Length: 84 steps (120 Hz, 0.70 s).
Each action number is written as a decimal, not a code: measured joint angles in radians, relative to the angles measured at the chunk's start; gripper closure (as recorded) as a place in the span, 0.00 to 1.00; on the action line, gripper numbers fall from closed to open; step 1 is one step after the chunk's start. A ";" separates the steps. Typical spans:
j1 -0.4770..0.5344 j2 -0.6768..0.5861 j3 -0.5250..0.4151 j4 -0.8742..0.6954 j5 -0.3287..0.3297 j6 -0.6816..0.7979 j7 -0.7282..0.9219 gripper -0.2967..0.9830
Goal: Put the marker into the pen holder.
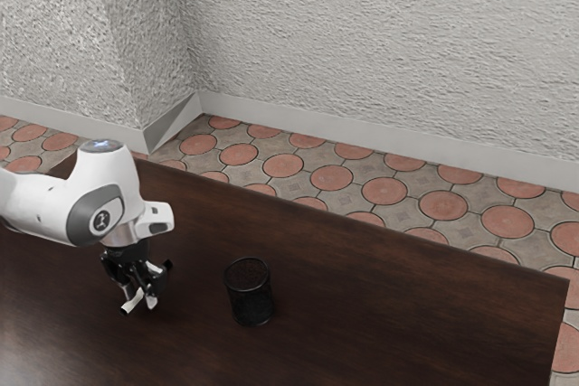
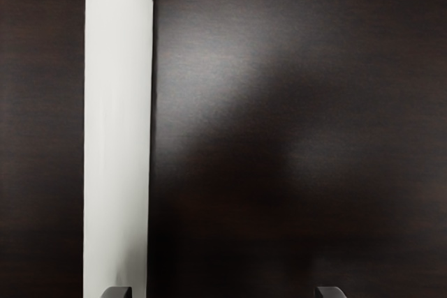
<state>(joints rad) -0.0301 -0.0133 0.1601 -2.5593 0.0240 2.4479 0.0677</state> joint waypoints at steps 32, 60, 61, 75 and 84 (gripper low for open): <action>0.046 0.004 0.000 -0.014 0.001 0.017 0.008 0.59; 0.103 0.051 -0.003 -0.003 0.001 0.021 0.013 0.64; 0.104 0.052 -0.003 -0.003 0.001 0.021 0.013 0.64; 0.092 0.060 -0.004 0.004 0.000 0.022 0.015 0.69; 0.075 0.069 -0.004 0.016 0.000 0.022 0.016 0.70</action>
<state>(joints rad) 0.0444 0.0554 0.1565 -2.5438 0.0243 2.4695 0.0833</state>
